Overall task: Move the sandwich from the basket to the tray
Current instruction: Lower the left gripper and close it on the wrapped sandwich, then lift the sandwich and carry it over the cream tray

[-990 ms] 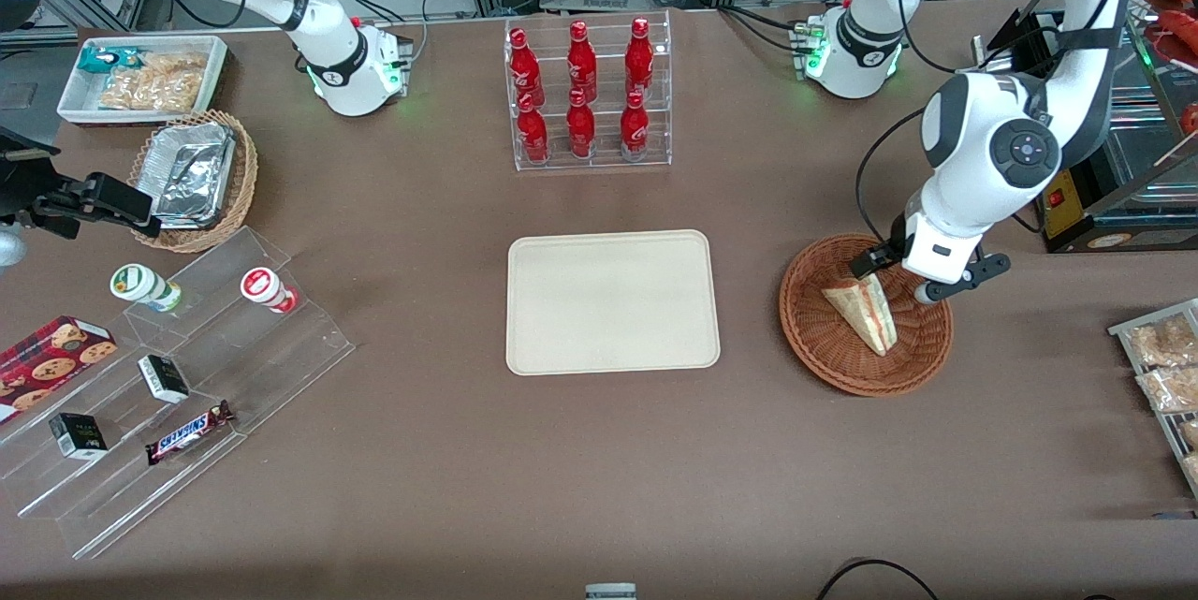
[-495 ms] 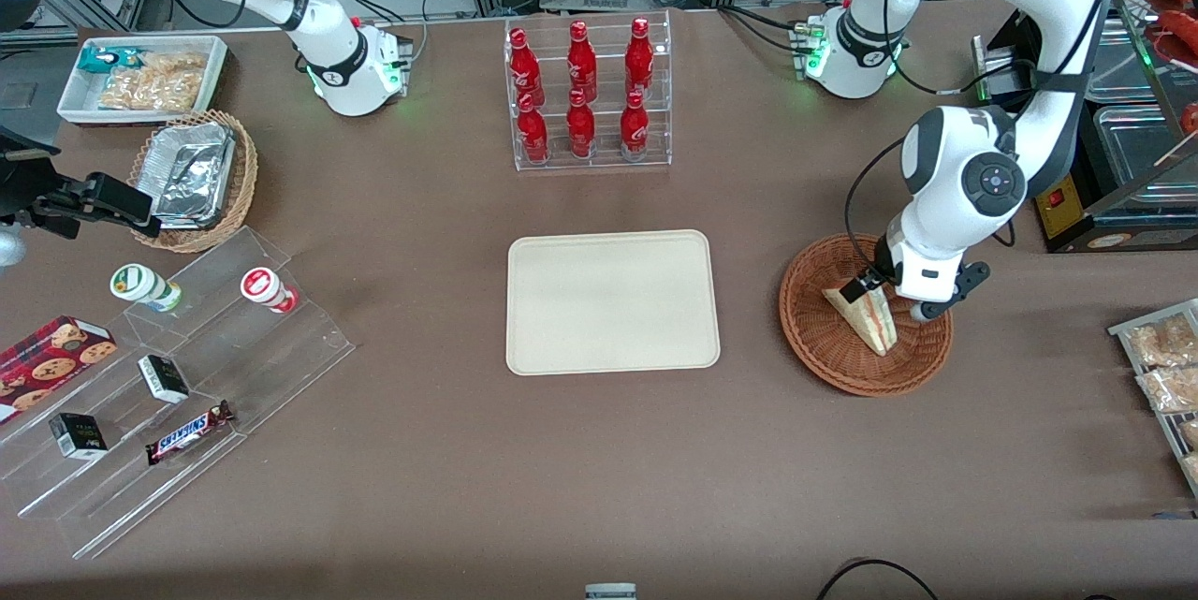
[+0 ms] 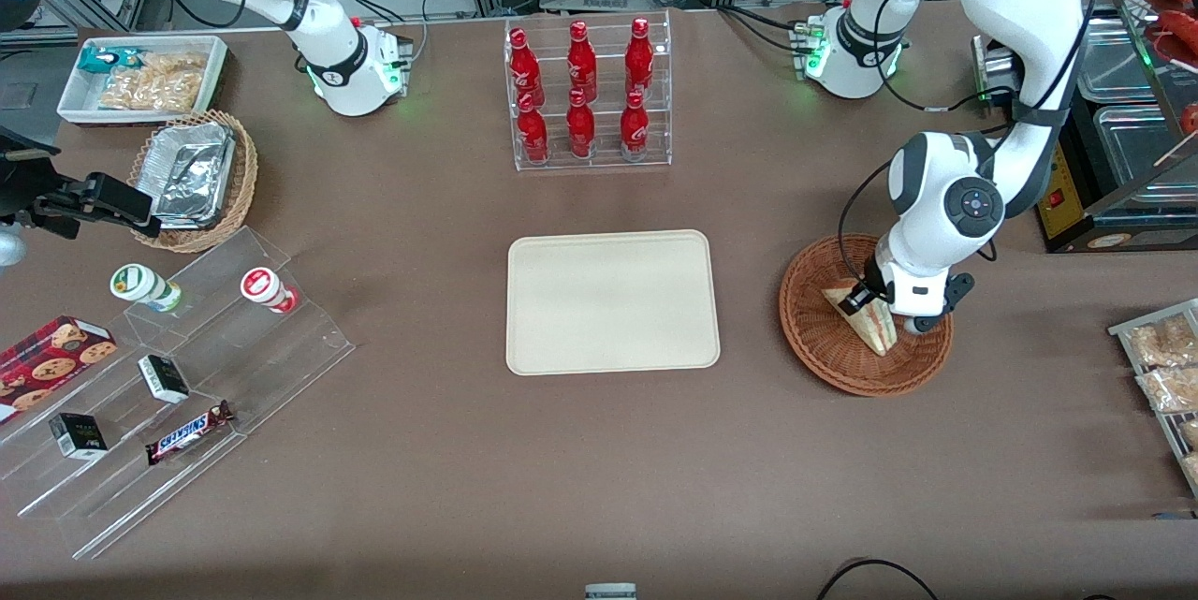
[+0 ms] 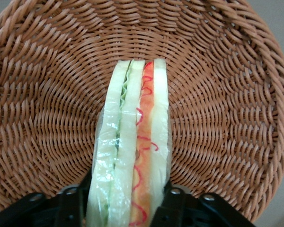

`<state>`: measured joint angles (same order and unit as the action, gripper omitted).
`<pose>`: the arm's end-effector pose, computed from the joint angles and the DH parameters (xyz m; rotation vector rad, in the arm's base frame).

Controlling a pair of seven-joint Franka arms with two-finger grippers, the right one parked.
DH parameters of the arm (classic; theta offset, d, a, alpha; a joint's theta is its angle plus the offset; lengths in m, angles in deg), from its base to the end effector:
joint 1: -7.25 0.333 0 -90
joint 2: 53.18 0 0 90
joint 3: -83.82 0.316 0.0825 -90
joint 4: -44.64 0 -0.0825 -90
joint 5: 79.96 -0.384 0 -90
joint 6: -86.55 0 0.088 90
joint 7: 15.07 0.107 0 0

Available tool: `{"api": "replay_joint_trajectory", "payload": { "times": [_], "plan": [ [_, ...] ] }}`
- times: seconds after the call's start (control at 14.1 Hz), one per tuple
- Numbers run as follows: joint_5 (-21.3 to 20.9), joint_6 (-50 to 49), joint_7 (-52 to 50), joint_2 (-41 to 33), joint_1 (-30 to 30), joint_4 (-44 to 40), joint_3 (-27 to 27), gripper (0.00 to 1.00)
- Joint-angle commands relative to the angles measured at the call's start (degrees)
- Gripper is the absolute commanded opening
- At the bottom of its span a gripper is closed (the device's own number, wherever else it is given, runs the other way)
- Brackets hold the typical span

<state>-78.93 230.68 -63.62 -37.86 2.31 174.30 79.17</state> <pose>0.5299 -0.0898 0.2410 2.9325 1.0660 -0.0434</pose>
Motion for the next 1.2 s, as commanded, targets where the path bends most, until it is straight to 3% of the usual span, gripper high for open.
{"api": "replay_joint_trajectory", "payload": {
  "times": [0.0,0.21,0.35,0.49,0.64,0.85,1.13],
  "plan": [
    [-0.9,-3.8,3.4,-2.3,0.1,-1.1,0.1,0.06],
    [-1.4,-9.4,7.4,-2.2,-0.2,-7.0,0.0,0.06],
    [-1.4,-14.7,16.6,-1.0,-0.3,-11.2,-0.3,0.09],
    [-1.6,-18.8,18.3,1.1,-3.6,-16.8,-1.1,0.14],
    [-1.7,-25.5,20.8,5.1,-7.7,-24.7,-1.1,0.09],
    [-1.9,-30.3,19.9,10.5,-13.5,-32.8,-1.2,0.06],
    [-1.7,-30.2,7.9,18.6,-23.1,-41.5,-1.2,0.04]
  ]
}}
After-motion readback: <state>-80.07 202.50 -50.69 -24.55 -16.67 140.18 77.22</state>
